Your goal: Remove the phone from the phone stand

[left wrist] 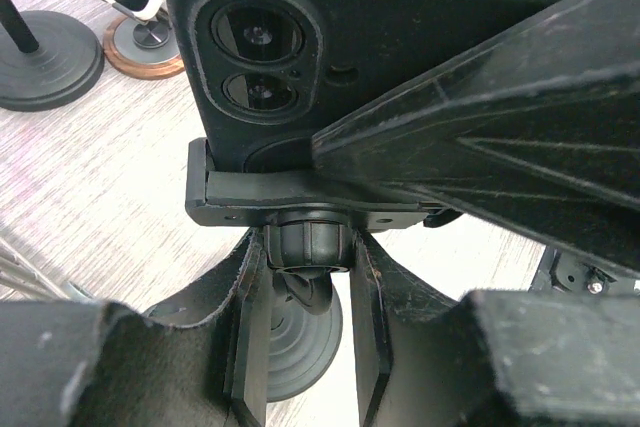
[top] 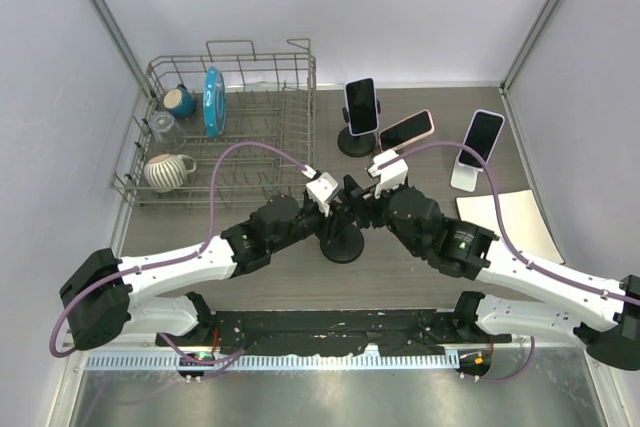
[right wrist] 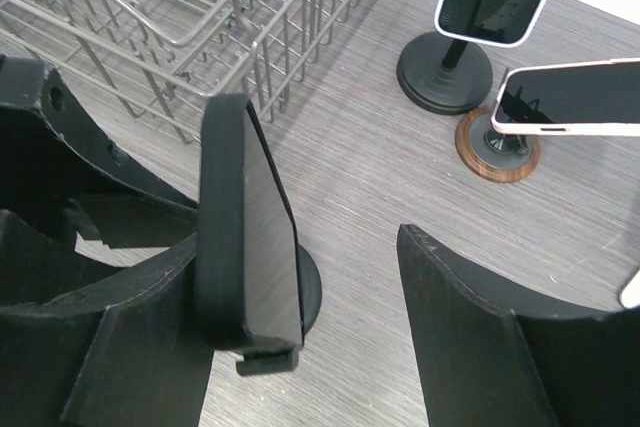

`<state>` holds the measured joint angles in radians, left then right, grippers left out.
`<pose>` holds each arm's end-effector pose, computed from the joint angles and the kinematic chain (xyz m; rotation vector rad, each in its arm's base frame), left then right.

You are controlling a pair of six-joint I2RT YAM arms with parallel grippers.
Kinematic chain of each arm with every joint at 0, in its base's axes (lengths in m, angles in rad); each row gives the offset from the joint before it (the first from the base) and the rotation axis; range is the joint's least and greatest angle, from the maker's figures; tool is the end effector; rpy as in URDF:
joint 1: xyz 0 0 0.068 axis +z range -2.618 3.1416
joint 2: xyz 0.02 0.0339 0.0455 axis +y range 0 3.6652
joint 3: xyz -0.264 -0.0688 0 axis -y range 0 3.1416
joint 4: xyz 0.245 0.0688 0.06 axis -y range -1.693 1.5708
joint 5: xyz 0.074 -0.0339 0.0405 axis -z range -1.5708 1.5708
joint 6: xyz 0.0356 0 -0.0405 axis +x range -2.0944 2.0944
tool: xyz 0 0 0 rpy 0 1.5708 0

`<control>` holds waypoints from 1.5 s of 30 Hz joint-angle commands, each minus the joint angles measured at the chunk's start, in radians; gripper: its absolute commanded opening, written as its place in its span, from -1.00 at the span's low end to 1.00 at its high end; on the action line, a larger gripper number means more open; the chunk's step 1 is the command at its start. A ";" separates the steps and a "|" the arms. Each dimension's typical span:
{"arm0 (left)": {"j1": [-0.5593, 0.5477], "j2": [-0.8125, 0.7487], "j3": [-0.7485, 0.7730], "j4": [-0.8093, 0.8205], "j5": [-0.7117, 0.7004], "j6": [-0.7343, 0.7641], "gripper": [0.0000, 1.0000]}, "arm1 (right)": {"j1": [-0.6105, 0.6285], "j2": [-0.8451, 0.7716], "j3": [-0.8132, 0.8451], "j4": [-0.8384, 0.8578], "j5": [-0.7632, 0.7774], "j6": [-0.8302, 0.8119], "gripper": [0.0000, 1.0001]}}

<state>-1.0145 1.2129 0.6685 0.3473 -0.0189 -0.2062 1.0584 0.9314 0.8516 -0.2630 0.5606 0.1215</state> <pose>0.1461 -0.2337 0.2638 0.7146 1.7073 -0.8556 0.1192 0.1734 0.3306 -0.4953 1.8020 0.2801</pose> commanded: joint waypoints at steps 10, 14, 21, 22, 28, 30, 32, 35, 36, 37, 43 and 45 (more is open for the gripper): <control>-0.022 -0.026 0.014 0.045 -0.010 0.013 -1.00 | -0.003 0.099 0.010 0.168 -0.021 -0.051 0.15; -0.022 -0.029 0.014 0.045 -0.018 0.011 -1.00 | -0.006 0.107 0.001 0.162 -0.018 -0.052 0.03; -0.022 -0.032 0.020 0.044 -0.059 0.002 -1.00 | -0.008 0.110 0.006 0.104 -0.021 -0.046 -0.51; -0.022 -0.030 0.022 0.042 -0.082 -0.002 -1.00 | -0.009 0.109 0.009 0.081 -0.021 -0.043 -0.57; -0.024 -0.024 0.031 0.019 -0.240 -0.045 -1.00 | -0.006 0.090 0.015 -0.002 -0.054 -0.040 -0.99; -0.022 -0.016 0.037 0.010 -0.317 -0.067 -1.00 | -0.006 0.092 0.020 -0.027 -0.059 -0.031 -0.98; -0.022 -0.010 0.040 0.001 -0.396 -0.093 -1.00 | -0.006 0.096 0.026 -0.065 -0.071 -0.022 -0.98; -0.022 -0.007 0.046 -0.016 -0.470 -0.122 -1.00 | -0.006 0.095 0.024 -0.113 -0.071 0.003 -0.98; -0.024 -0.007 0.046 -0.021 -0.508 -0.145 -1.00 | -0.005 0.090 0.024 -0.125 -0.074 0.009 -0.98; -0.022 -0.009 0.048 -0.025 -0.527 -0.153 -1.00 | -0.003 0.084 0.023 -0.149 -0.077 0.023 -0.98; -0.024 0.002 0.060 -0.041 -0.602 -0.194 -1.00 | 0.021 0.073 0.003 -0.231 -0.053 0.049 -0.98; -0.022 0.007 0.065 -0.050 -0.613 -0.203 -1.00 | 0.029 0.081 0.000 -0.246 -0.033 0.056 -0.98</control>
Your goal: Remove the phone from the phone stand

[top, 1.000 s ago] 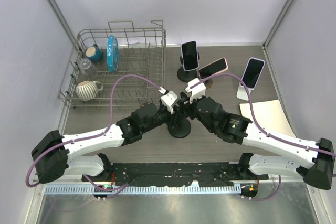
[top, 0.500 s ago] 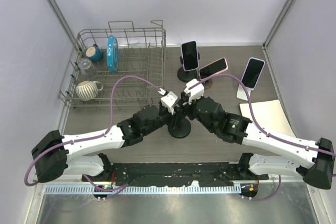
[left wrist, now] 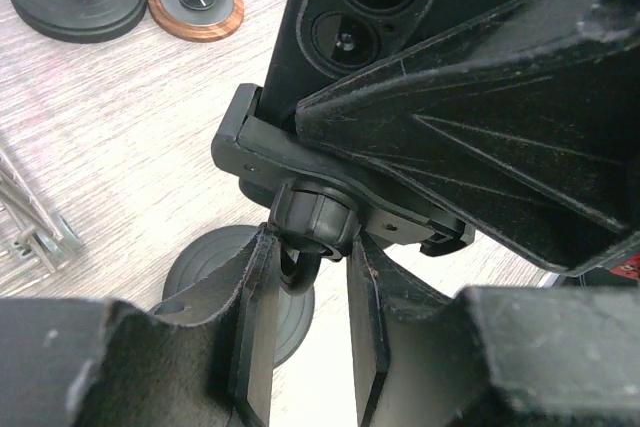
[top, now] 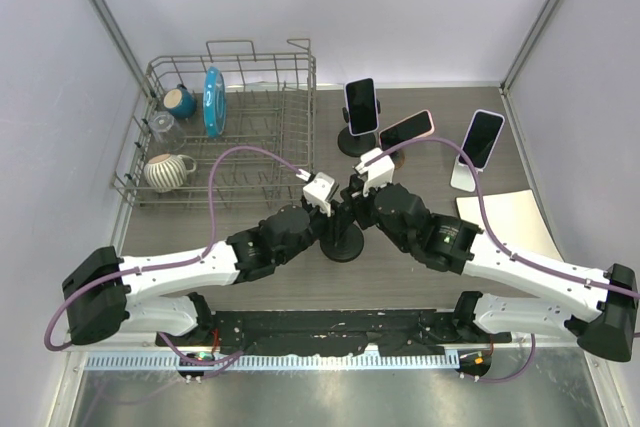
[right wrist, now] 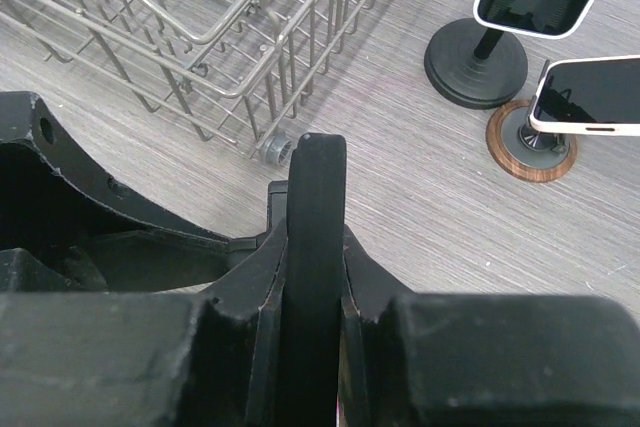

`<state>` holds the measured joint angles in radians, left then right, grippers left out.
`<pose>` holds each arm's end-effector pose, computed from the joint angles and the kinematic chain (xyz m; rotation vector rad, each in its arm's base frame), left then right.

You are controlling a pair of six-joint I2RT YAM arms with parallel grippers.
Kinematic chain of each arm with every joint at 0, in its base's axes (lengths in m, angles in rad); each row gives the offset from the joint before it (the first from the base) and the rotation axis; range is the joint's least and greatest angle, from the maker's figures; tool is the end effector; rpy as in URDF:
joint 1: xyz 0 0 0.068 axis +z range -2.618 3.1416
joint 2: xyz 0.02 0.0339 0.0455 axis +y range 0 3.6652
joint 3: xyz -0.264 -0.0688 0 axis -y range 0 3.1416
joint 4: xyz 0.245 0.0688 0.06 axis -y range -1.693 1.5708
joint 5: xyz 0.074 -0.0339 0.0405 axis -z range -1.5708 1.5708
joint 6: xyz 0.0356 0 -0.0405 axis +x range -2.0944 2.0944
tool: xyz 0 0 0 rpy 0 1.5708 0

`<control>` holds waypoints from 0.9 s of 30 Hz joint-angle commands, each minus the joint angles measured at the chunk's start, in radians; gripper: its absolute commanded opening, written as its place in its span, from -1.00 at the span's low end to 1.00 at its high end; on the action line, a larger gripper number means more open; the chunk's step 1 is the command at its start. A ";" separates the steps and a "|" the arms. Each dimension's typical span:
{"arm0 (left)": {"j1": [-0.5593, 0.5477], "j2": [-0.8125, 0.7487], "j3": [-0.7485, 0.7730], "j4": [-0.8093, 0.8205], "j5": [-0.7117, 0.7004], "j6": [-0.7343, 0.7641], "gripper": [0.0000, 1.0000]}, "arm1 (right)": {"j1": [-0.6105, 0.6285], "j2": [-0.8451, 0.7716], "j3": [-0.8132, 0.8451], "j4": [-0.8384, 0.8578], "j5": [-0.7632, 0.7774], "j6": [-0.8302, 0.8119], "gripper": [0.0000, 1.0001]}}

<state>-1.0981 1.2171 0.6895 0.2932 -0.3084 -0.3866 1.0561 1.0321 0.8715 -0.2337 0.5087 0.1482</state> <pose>0.1350 -0.2403 0.2646 0.4315 1.8128 -0.7751 0.1298 0.1943 0.3198 -0.5362 1.8490 0.3102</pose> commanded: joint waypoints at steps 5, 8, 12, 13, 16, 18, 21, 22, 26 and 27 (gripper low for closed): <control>0.061 -0.005 0.044 -0.009 -0.324 -0.037 -1.00 | 0.033 -0.044 -0.026 -0.288 0.091 0.048 -0.98; 0.061 -0.010 0.039 -0.006 -0.288 -0.032 -1.00 | 0.033 -0.061 -0.022 -0.294 0.187 0.074 -0.98; 0.061 -0.016 0.007 0.043 -0.229 -0.023 -1.00 | 0.031 -0.061 0.000 -0.308 0.332 0.140 -0.98; 0.061 -0.021 0.001 0.052 -0.219 -0.023 -1.00 | 0.033 -0.063 0.003 -0.309 0.350 0.146 -0.98; 0.060 -0.030 -0.015 0.067 -0.202 -0.023 -1.00 | 0.033 -0.055 0.012 -0.312 0.422 0.180 -0.98; 0.060 -0.034 -0.021 0.066 -0.196 -0.023 -1.00 | 0.030 -0.052 0.014 -0.314 0.465 0.191 -0.98; 0.058 -0.042 -0.031 0.072 -0.184 -0.021 -1.00 | 0.022 -0.040 0.020 -0.323 0.490 0.211 -0.98; 0.058 -0.047 -0.034 0.075 -0.181 -0.023 -1.00 | 0.021 -0.032 0.021 -0.328 0.498 0.223 -0.98; 0.050 -0.056 -0.051 0.087 -0.176 -0.024 -1.00 | 0.001 -0.012 0.032 -0.358 0.522 0.255 -0.98; 0.049 -0.057 -0.054 0.087 -0.176 -0.026 -1.00 | -0.013 -0.007 0.037 -0.371 0.530 0.263 -0.98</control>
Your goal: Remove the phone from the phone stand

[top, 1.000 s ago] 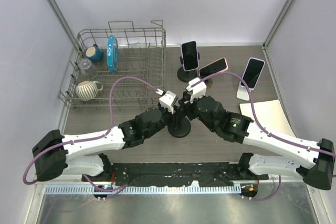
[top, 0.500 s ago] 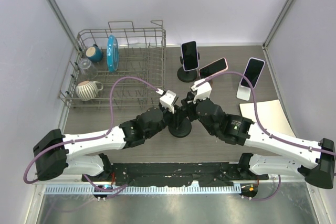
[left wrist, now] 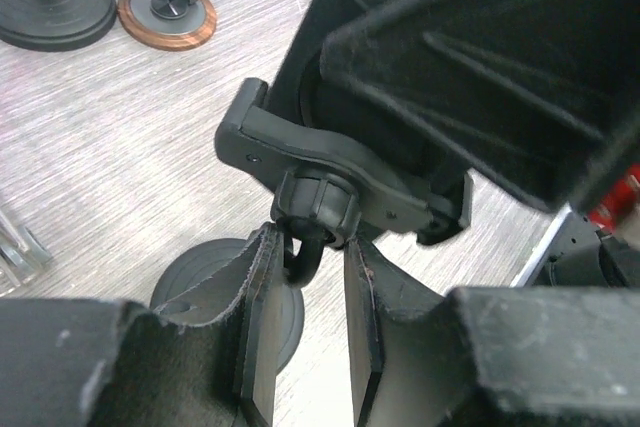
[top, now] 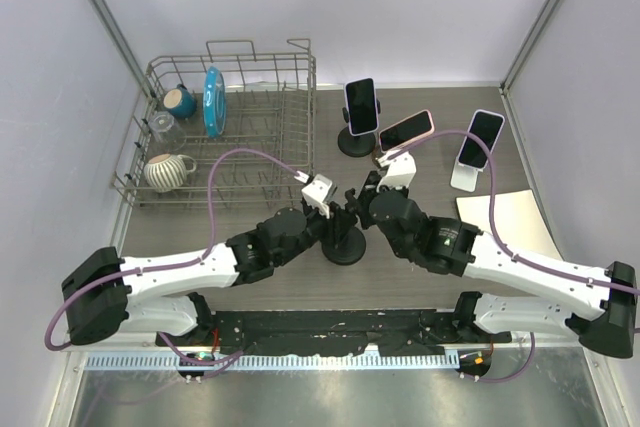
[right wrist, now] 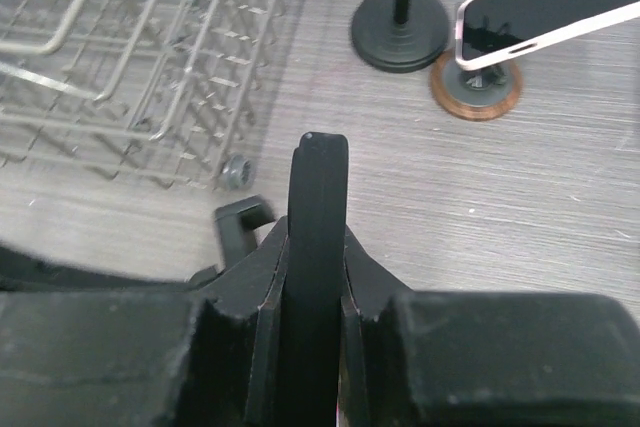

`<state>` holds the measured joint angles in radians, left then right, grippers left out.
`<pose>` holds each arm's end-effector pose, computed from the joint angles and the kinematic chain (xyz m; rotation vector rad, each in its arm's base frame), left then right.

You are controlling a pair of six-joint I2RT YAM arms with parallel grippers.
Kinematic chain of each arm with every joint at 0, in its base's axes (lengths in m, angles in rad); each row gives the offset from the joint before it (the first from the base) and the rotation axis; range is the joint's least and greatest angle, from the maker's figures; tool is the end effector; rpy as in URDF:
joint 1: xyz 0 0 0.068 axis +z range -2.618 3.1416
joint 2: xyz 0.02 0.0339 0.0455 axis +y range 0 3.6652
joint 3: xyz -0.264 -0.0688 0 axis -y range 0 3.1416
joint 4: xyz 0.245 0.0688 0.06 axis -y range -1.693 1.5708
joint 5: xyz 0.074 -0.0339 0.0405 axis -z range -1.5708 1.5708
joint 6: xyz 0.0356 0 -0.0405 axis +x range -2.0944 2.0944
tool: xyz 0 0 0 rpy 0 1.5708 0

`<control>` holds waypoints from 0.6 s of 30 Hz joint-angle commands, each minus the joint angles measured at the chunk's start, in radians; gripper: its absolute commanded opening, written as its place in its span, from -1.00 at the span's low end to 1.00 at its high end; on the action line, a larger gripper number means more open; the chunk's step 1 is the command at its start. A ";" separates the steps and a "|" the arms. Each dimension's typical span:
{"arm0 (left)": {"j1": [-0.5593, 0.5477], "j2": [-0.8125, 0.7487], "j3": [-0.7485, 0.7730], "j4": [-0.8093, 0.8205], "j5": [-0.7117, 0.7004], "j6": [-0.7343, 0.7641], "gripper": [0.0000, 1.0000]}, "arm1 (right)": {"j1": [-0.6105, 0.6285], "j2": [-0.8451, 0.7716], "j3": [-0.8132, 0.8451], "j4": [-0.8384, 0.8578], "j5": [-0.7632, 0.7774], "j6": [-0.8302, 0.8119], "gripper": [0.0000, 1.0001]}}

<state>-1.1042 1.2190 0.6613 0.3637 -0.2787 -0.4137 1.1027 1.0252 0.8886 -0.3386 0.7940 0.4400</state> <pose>0.1324 -0.2411 0.2617 0.4196 1.7891 -0.8477 0.1228 0.1866 0.3200 -0.1539 1.8976 0.2300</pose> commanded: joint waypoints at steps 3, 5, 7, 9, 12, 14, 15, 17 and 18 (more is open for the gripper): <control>0.049 -0.065 -0.032 0.018 -0.201 -0.005 -1.00 | -0.075 0.018 0.033 -0.286 0.249 -0.003 -0.98; 0.043 -0.069 -0.037 0.020 -0.198 -0.005 -1.00 | -0.089 0.024 0.036 -0.290 0.258 0.009 -0.98; 0.041 -0.067 -0.038 0.020 -0.192 -0.004 -1.00 | -0.101 0.030 0.042 -0.286 0.252 0.012 -0.98; 0.041 -0.059 -0.035 0.020 -0.185 0.003 -1.00 | -0.106 0.033 0.046 -0.272 0.244 0.008 -0.98; 0.041 -0.039 -0.029 0.030 -0.157 0.024 -1.00 | -0.110 0.026 0.046 -0.228 0.226 -0.015 -0.98; 0.041 -0.023 -0.014 0.038 -0.139 0.044 -1.00 | -0.115 0.016 0.050 -0.208 0.221 -0.026 -0.98; 0.041 -0.001 -0.006 0.038 -0.133 0.053 -1.00 | -0.116 0.012 0.055 -0.194 0.223 -0.041 -0.99; 0.041 0.020 0.017 0.050 -0.108 0.082 -1.00 | -0.116 -0.013 0.056 -0.168 0.226 -0.061 -0.98; 0.041 0.042 0.024 0.058 -0.100 0.090 -1.00 | -0.116 -0.025 0.055 -0.156 0.226 -0.073 -0.98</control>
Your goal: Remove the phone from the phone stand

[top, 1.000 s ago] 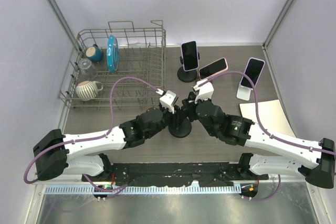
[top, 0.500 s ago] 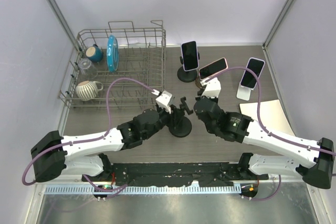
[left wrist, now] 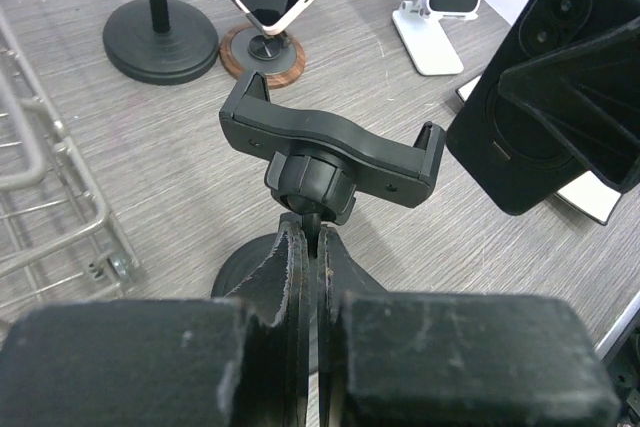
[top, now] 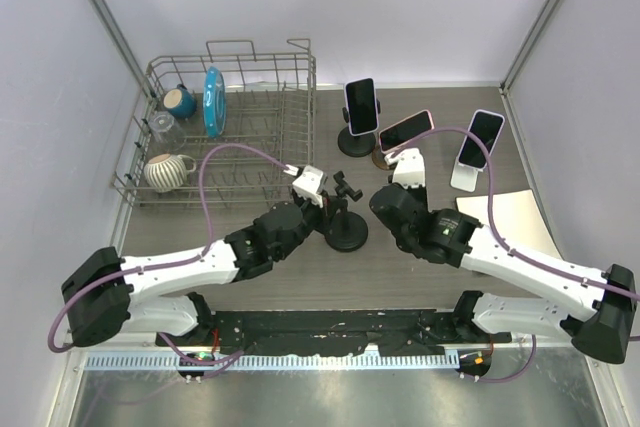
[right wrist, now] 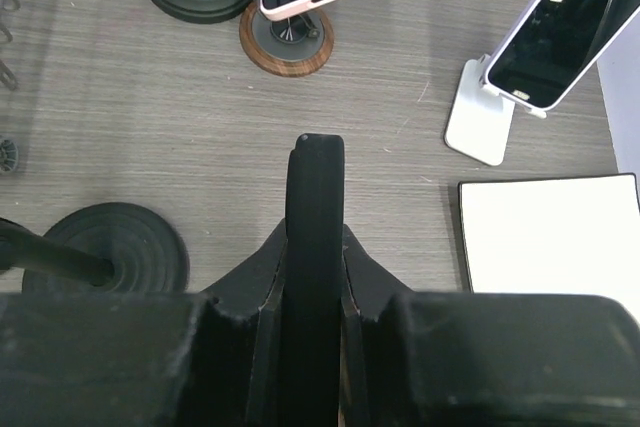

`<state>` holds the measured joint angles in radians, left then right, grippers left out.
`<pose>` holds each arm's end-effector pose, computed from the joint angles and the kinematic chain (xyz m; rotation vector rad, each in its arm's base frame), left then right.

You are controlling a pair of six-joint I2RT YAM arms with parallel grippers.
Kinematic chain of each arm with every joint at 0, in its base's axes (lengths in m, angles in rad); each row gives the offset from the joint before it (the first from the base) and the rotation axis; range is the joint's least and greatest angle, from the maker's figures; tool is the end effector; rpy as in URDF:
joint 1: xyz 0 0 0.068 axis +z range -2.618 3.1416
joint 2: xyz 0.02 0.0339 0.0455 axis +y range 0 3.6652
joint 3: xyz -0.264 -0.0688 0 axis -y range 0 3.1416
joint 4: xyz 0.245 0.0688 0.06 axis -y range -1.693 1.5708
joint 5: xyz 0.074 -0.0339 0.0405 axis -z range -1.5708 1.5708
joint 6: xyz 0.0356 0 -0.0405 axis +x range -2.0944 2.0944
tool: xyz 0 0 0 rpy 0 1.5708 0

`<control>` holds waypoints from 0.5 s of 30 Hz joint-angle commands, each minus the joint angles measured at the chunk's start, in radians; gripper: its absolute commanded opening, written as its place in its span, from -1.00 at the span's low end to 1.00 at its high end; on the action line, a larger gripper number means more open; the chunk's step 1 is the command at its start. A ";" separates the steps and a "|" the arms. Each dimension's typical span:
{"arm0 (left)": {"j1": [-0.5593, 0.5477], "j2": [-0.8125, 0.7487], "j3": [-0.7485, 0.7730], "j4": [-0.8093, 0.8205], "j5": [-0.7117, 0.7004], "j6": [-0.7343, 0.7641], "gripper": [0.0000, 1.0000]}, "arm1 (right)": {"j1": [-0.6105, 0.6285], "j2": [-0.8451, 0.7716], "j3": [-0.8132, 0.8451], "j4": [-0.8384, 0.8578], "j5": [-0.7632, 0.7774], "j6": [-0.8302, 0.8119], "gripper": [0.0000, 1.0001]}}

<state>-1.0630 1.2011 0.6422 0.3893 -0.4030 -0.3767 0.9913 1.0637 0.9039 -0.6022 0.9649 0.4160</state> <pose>0.1432 -0.2286 0.2626 0.3056 1.7532 -0.7057 0.1403 0.1609 0.2994 -0.1330 1.9780 -0.2368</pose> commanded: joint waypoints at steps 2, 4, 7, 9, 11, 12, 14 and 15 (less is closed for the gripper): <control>0.000 0.086 0.071 0.052 0.033 0.068 -1.00 | -0.005 -0.105 0.029 0.143 0.032 -0.092 -0.98; 0.000 0.124 0.095 0.080 0.052 0.093 -1.00 | -0.005 -0.160 0.014 0.171 0.005 -0.137 -0.99; -0.002 0.172 0.123 0.114 0.061 0.120 -1.00 | -0.006 -0.215 -0.008 0.193 -0.020 -0.157 -0.98; 0.000 0.184 0.137 0.115 0.061 0.124 -0.96 | -0.006 -0.261 -0.008 0.182 -0.028 -0.163 -0.98; 0.000 0.180 0.139 0.120 0.064 0.119 -0.85 | -0.006 -0.293 0.006 0.150 -0.032 -0.163 -0.98; 0.000 0.175 0.136 0.125 0.063 0.116 -0.69 | -0.006 -0.301 0.010 0.141 -0.041 -0.161 -0.98; 0.000 0.146 0.119 0.128 0.061 0.114 -0.50 | -0.006 -0.318 0.027 0.115 -0.051 -0.154 -0.99; 0.000 0.134 0.114 0.123 0.061 0.113 -0.33 | -0.008 -0.329 0.033 0.107 -0.057 -0.149 -0.98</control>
<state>-1.0637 1.3788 0.7536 0.4625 -0.3401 -0.2699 0.9882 0.7677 0.8890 -0.5079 0.9176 0.2768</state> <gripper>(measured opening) 0.215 0.217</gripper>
